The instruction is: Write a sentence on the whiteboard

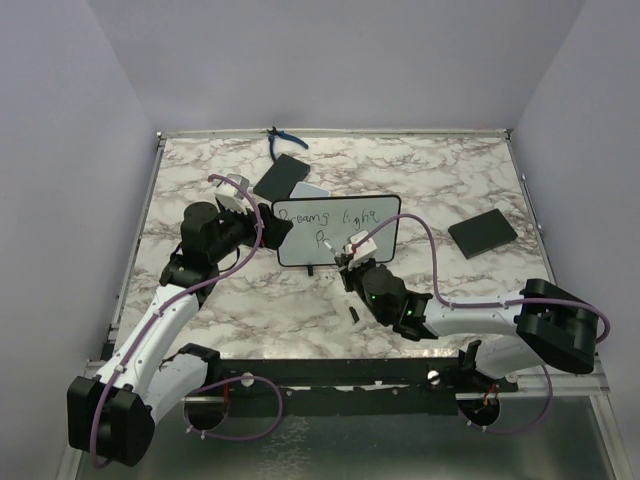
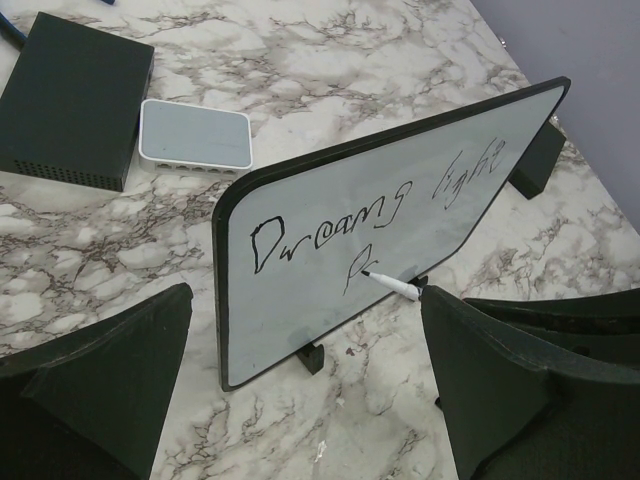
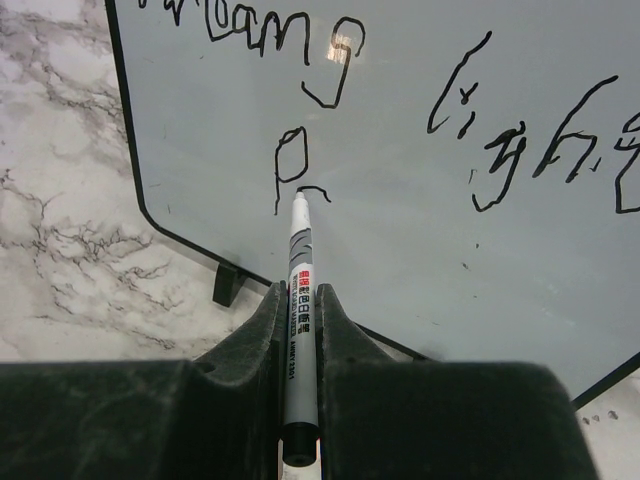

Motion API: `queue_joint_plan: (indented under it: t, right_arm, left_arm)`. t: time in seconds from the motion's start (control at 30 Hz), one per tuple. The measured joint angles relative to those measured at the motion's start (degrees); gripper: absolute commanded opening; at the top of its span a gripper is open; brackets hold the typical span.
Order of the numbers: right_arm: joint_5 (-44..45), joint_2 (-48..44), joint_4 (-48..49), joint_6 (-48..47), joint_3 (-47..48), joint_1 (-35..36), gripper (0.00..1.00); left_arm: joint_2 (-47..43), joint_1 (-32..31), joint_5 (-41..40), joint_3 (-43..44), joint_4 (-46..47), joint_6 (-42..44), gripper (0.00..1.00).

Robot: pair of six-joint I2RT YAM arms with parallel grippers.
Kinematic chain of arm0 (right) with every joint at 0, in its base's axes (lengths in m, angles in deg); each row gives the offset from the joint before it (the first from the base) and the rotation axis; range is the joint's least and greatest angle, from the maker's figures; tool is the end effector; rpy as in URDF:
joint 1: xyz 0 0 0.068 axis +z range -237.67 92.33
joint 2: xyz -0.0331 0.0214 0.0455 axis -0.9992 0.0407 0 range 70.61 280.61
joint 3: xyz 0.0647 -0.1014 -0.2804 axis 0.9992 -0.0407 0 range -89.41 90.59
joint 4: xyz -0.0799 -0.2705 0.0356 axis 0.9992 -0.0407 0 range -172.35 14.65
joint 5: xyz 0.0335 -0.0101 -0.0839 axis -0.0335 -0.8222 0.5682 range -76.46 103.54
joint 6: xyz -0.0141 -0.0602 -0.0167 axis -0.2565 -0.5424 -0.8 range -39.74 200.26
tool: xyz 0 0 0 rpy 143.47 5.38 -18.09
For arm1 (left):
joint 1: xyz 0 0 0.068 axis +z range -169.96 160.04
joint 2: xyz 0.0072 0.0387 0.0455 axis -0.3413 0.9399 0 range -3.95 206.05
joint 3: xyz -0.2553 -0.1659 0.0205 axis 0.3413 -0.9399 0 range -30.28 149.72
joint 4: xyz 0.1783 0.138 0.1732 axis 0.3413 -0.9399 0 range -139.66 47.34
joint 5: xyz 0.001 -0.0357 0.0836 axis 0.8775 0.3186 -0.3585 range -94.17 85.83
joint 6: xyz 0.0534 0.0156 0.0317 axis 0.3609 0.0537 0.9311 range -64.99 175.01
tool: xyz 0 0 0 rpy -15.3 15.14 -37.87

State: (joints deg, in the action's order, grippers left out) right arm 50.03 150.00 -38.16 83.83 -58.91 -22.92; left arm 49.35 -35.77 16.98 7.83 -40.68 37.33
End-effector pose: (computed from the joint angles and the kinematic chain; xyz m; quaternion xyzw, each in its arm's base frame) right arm 0.1542 0.2580 0.2192 -0.2046 0.7346 0.1358 0.6325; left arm 0.2213 -0.0811 0.3118 0.1014 0.7722 -0.3137 0.5432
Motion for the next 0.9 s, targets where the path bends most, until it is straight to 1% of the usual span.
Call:
queue_joint_plan:
  t: [0.5,0.9]
  right_arm:
    - [-0.2,-0.1,-2.0,3.0,-0.2,0.0,0.01]
    - [0.8,-1.8,-3.8,2.8,-0.8,0.0,0.01]
  left_arm:
    - [0.0,0.0,0.0,0.0,0.0,0.0,0.97]
    - [0.0,0.0,0.0,0.0,0.0,0.0,0.97]
